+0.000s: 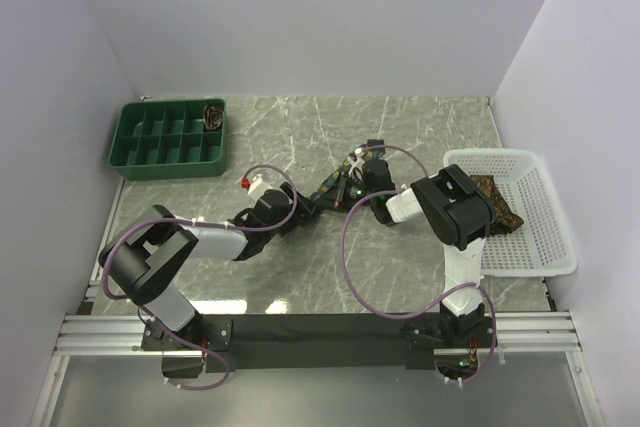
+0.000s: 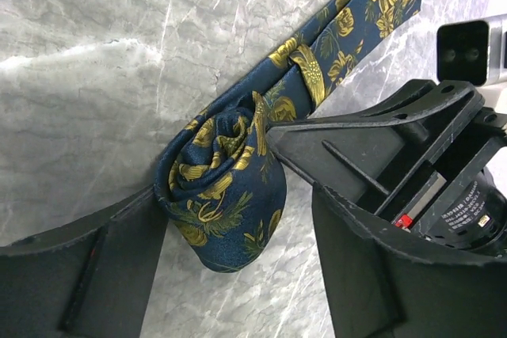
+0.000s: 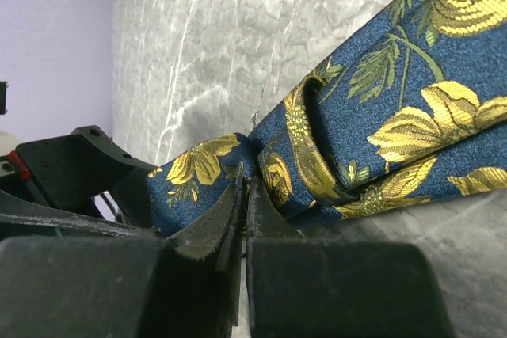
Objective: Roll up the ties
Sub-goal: Roll the tie
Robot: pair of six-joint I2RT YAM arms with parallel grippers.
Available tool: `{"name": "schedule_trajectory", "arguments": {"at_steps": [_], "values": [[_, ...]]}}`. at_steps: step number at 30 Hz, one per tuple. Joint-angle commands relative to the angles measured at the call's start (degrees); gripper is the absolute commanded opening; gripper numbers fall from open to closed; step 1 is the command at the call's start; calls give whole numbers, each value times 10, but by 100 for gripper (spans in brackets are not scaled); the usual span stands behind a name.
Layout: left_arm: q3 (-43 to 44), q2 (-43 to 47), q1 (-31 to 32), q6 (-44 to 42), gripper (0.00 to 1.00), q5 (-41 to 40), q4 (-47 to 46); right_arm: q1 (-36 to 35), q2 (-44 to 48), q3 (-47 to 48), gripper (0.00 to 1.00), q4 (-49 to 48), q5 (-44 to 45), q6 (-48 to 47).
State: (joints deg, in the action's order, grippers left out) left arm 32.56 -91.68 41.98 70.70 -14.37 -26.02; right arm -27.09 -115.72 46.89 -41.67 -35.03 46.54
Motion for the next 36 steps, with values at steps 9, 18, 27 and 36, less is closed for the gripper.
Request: {"name": "schedule_trajectory", "arguments": {"at_steps": [9, 18, 27, 36], "values": [[11, -26, -11, 15, 52, 8, 13, -23, -20, 26, 0, 112, 26, -74], [43, 27, -28, 2, 15, -3, 190, -49, 28, 26, 3, 142, 62, -116], [146, 37, -50, -79, 8, 16, 434, -69, 135, 0, 35, 173, 152, -220], [237, -8, -102, -168, 10, 76, 561, -170, 211, -61, 75, 121, 301, -360]]}}
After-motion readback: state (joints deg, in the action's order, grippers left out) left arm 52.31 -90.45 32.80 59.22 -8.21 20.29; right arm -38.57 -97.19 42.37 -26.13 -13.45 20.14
